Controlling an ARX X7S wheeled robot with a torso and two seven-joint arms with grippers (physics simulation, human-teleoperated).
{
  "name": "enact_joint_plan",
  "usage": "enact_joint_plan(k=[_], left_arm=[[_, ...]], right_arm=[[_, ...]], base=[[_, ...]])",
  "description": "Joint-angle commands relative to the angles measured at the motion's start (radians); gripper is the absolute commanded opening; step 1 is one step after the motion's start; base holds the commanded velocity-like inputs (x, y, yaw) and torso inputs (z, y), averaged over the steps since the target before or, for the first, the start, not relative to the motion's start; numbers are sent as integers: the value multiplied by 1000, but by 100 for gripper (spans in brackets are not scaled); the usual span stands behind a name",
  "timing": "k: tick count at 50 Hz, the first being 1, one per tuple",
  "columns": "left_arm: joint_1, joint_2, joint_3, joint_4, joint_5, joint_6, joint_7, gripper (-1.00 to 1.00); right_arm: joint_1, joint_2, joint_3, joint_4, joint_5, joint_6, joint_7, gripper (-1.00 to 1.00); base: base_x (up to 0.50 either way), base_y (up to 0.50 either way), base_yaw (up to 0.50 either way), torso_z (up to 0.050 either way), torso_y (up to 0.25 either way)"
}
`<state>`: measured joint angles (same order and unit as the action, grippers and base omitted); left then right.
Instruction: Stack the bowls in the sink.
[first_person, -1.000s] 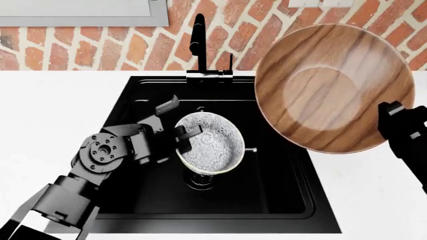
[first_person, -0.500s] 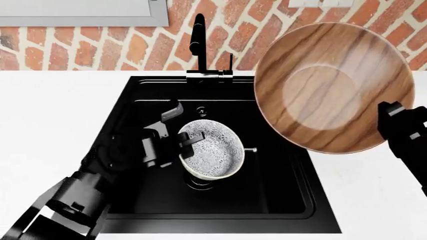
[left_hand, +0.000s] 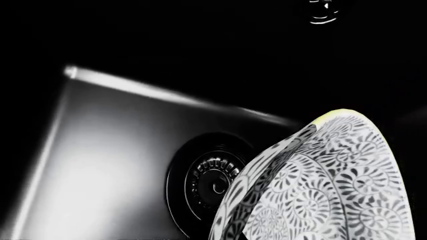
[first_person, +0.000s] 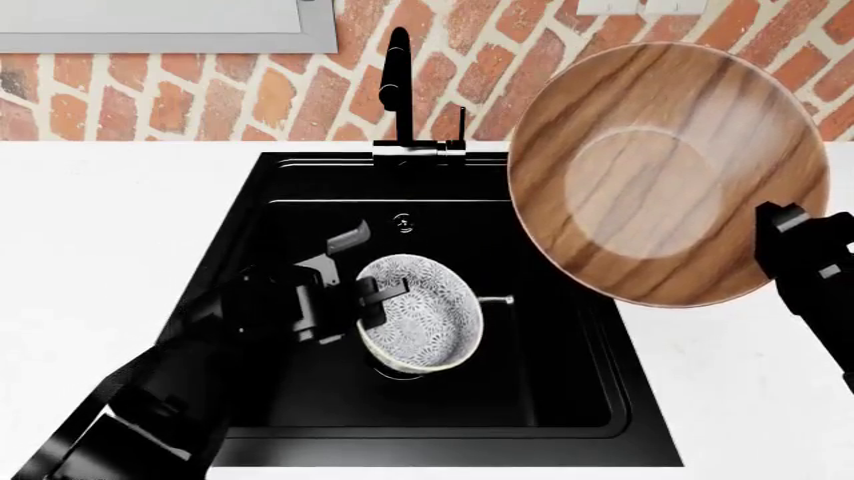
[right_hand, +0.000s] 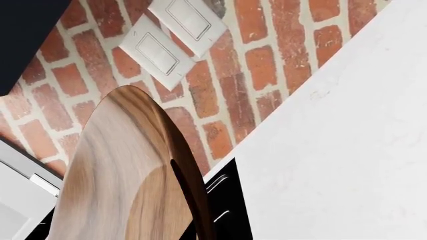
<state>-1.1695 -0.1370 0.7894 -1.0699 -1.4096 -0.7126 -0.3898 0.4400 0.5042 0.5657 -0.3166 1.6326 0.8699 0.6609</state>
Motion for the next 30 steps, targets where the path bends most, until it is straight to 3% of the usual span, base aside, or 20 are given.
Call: enact_joint_plan(k=[1, 30], left_arm=[[-22, 22, 16, -65, 20, 6, 33, -100], [-15, 17, 47, -70, 40, -27, 68, -100]], right_arm=[[3, 0, 4, -4, 5, -11, -10, -100], [0, 2, 0, -5, 8, -22, -9, -100]], base=[[0, 0, 0, 0, 0], [0, 0, 0, 0, 0]])
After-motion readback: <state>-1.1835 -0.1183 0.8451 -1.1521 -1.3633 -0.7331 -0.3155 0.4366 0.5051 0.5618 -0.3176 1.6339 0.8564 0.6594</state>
